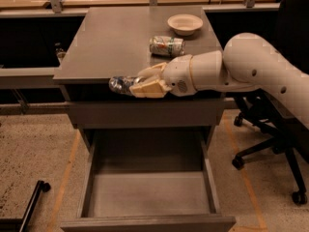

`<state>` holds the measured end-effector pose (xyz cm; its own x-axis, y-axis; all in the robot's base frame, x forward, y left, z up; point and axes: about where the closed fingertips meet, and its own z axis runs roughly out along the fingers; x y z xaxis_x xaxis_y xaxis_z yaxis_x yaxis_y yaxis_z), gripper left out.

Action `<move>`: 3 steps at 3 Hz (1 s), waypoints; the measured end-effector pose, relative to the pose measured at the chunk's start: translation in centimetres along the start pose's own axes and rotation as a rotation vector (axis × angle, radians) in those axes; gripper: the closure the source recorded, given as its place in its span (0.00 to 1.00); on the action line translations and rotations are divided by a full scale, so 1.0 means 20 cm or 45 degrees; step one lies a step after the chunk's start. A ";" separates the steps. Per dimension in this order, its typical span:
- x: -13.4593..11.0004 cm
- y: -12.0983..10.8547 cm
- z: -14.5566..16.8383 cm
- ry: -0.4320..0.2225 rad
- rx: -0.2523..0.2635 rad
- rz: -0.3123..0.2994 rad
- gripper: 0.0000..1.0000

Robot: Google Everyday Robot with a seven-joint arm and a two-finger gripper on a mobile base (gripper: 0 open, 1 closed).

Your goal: Place redbull can into middle drawer

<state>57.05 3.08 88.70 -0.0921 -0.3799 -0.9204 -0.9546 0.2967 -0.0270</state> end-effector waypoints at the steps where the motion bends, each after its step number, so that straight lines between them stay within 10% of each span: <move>1: 0.07 0.24 0.01 -0.074 -0.137 0.057 1.00; 3: 0.68 0.57 0.06 -0.031 -0.283 0.497 1.00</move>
Offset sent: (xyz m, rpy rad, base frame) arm -0.1334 0.0041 -0.1101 0.1762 0.4007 0.1231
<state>45.32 2.30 75.39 -0.4533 -0.2556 -0.8539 -0.8876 0.2173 0.4061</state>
